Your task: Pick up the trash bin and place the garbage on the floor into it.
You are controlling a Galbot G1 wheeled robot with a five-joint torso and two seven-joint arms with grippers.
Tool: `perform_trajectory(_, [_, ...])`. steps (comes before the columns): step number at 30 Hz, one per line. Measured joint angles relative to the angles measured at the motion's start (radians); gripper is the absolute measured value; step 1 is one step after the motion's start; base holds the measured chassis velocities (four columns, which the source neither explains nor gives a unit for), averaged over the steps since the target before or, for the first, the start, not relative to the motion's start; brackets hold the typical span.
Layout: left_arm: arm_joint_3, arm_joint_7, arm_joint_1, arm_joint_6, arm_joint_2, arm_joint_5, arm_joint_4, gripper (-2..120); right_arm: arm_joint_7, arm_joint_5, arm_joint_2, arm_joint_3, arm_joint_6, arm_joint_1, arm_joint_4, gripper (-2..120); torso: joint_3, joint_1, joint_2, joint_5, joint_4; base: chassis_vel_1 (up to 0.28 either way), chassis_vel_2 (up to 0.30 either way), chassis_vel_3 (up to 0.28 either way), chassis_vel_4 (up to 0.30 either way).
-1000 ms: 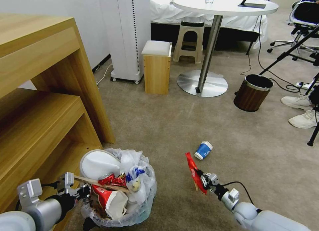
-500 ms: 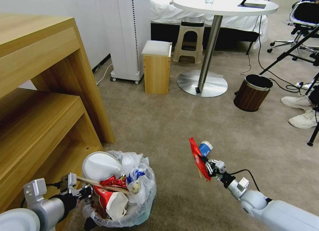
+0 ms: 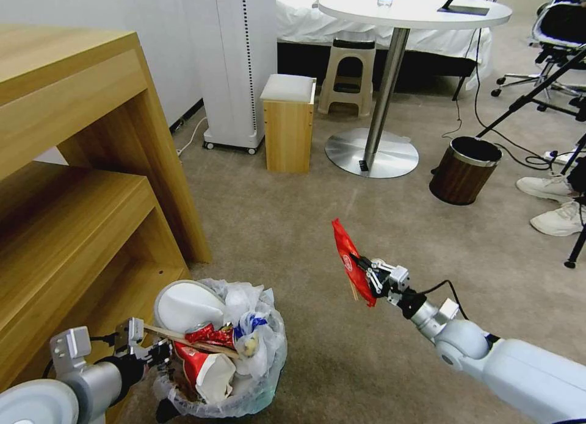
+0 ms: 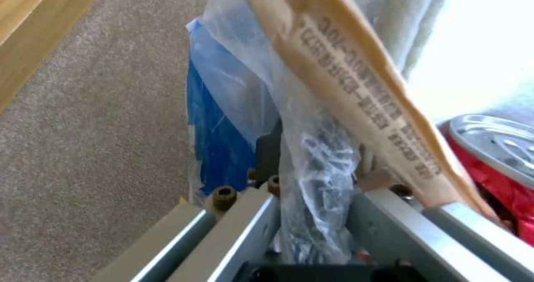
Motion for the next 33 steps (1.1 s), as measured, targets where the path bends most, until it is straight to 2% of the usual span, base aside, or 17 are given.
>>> perform_trajectory(14, [0.029,0.003,-0.02,0.0,-0.006,0.016,0.012,0,0.04,0.011,0.045,-0.117,-0.048,0.089,0.125,0,0.0,0.0,0.0,0.0001,-0.0001,0.0,0.0,0.0,0.0])
perform_trajectory(24, [0.055,0.005,-0.054,0.001,-0.019,0.03,0.027,0,0.099,0.033,0.128,-0.295,-0.066,0.253,0.174,0,0.0,0.0,0.0,0.0001,0.0,0.0,0.0,0.0,0.0])
perform_trajectory(33, [0.06,0.01,-0.074,0.001,-0.023,0.032,0.037,0,0.107,0.072,0.216,-0.435,-0.066,0.416,0.175,0,0.0,0.0,0.0,0.0001,0.0002,0.0,0.0,0.0,0.0])
